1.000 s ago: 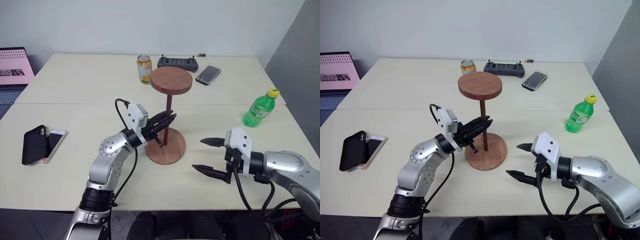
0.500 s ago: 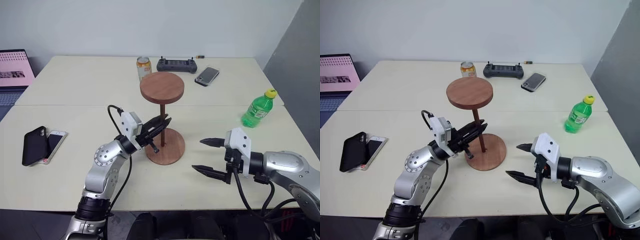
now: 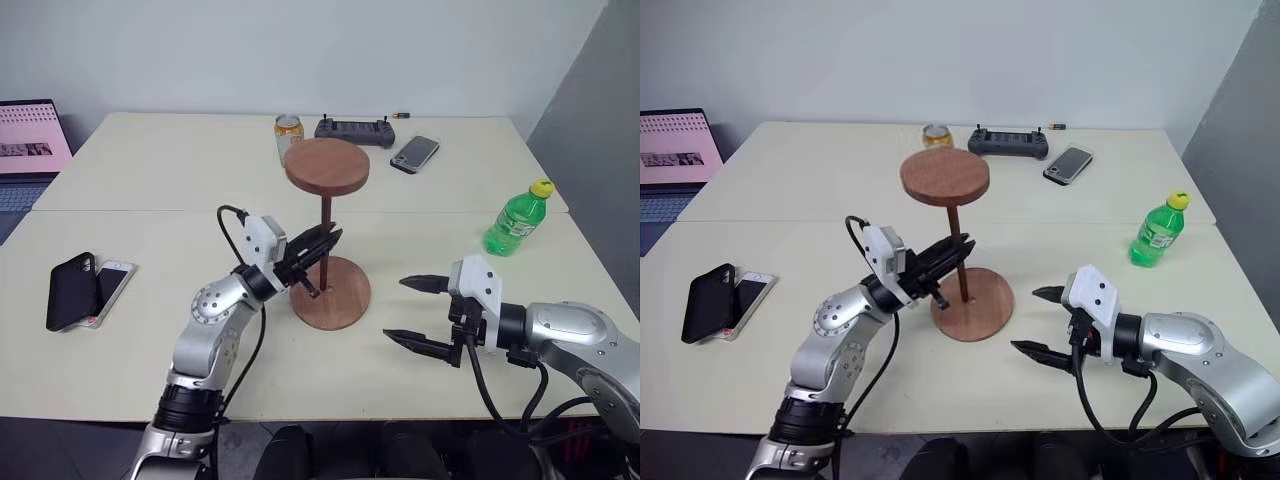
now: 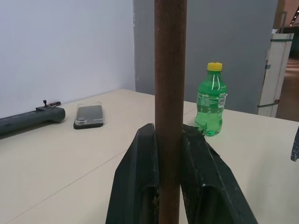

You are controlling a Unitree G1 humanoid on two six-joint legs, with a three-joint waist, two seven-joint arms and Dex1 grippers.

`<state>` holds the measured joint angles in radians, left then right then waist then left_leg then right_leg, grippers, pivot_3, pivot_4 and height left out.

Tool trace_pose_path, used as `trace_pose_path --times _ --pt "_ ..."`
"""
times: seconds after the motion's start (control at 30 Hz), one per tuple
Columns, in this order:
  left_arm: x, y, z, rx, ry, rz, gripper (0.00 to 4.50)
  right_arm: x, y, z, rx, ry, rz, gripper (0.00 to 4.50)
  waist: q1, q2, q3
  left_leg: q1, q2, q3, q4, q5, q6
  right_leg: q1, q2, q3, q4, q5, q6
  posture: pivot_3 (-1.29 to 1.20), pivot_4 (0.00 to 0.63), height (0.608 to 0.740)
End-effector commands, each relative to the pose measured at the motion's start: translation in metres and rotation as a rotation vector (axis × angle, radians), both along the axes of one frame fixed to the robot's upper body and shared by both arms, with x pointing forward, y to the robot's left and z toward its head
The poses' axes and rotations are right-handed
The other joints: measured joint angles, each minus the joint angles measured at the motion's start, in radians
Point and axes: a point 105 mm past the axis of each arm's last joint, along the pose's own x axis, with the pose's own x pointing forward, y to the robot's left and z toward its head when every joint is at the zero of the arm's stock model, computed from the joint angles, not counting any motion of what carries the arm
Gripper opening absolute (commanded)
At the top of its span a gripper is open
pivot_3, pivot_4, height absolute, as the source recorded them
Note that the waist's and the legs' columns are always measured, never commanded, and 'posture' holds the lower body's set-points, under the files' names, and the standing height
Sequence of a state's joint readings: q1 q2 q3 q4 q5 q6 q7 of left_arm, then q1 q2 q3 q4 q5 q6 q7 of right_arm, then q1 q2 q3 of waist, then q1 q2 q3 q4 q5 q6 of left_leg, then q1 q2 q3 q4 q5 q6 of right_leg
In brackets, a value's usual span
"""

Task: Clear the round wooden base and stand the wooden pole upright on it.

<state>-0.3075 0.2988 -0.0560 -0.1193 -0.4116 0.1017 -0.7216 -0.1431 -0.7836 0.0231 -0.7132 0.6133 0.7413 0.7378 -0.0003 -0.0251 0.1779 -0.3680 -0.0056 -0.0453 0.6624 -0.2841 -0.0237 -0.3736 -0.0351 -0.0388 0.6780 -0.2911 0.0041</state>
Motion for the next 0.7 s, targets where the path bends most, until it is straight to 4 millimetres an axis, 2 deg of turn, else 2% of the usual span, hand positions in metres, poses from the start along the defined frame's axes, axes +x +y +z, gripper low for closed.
trace_pose_path --times 0.03,0.3,0.7 --pt "-0.0037 -0.0085 0.0021 0.009 -0.022 -0.018 0.27 -0.0020 0.0039 0.0105 0.010 -0.057 0.026 4.50 0.001 0.000 0.000 0.000 0.000 0.000 0.000 0.000 0.000 0.000 0.000 0.000 0.000 0.000 0.000 0.00 0.150 0.740" --pt "-0.0037 -0.0130 0.0087 -0.003 -0.063 -0.009 0.27 -0.0017 0.0028 0.0099 0.003 -0.058 0.029 4.50 0.002 -0.001 0.001 -0.001 0.000 0.000 0.000 0.000 0.000 0.000 0.000 0.000 -0.001 0.000 0.000 0.00 0.150 0.740" --pt "-0.0035 -0.0157 0.0035 -0.015 -0.060 0.009 0.27 -0.0032 0.0012 0.0103 -0.004 -0.053 0.035 4.50 0.002 -0.001 0.001 -0.002 0.000 -0.001 0.000 0.000 0.000 0.000 0.000 -0.001 -0.002 0.000 0.000 0.00 0.150 0.740"
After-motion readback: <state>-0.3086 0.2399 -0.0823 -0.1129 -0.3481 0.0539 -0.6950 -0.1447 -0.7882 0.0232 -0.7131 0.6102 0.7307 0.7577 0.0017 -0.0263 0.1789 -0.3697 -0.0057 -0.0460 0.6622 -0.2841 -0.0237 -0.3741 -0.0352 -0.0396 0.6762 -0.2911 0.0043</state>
